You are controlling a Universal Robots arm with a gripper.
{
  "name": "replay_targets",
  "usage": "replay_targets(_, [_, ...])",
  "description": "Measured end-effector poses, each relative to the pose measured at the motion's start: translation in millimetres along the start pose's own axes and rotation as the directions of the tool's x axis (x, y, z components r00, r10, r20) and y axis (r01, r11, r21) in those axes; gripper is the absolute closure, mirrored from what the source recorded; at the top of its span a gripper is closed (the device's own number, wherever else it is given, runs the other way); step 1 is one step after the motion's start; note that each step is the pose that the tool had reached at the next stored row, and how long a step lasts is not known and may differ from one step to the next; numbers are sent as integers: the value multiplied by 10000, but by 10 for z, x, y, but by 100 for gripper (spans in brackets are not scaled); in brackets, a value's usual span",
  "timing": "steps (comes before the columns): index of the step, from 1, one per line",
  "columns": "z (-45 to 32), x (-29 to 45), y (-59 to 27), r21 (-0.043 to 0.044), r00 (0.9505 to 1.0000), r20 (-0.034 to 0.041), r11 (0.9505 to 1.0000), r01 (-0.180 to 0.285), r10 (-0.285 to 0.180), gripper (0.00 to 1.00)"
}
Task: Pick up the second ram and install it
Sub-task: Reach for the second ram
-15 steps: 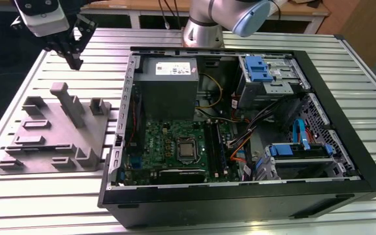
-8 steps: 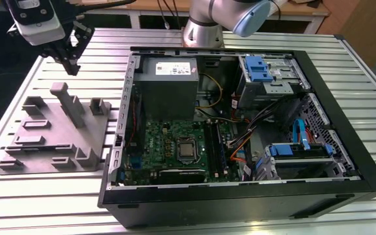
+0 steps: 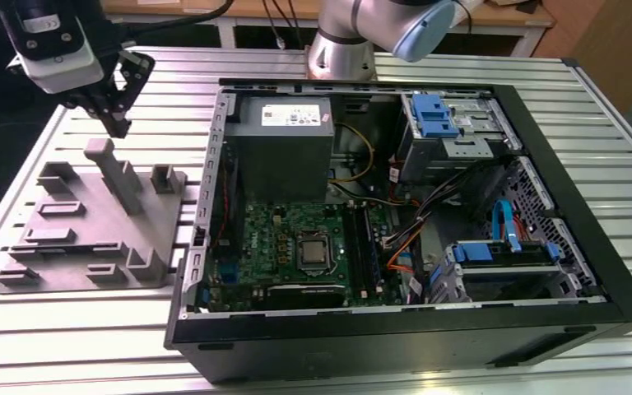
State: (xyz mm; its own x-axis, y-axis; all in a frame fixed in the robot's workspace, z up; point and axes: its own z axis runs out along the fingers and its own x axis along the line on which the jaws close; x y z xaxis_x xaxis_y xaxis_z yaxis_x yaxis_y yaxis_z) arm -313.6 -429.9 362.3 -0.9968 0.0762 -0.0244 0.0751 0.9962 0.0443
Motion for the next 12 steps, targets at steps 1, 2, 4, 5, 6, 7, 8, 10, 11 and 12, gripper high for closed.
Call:
replay_targets(1, [8, 2, -14, 0, 10000, 0, 10000, 0, 0, 90])
replay_targets(2, [15, 4, -29, -1, 10000, 0, 10000, 0, 0, 90])
replay_targets(4, [30, 8, -62, -1, 10000, 1, 10000, 0, 0, 90])
replay_targets(5, [36, 10, -79, 0, 10000, 1, 10000, 0, 0, 90])
replay_targets(6, [43, 11, -97, 0, 10000, 0, 10000, 0, 0, 90])
replay_targets(7, [51, 11, -115, 0, 10000, 0, 10000, 1, -1, 90])
replay_targets(8, [60, 11, -133, 0, 10000, 0, 10000, 1, -1, 90])
replay_targets(10, [78, 12, -166, -1, 10000, 0, 10000, 0, 0, 90])
replay_targets(11, [87, 13, -180, -1, 10000, 1, 10000, 0, 0, 90])
replay_targets(12, [96, 14, -194, -1, 10000, 1, 10000, 0, 0, 90])
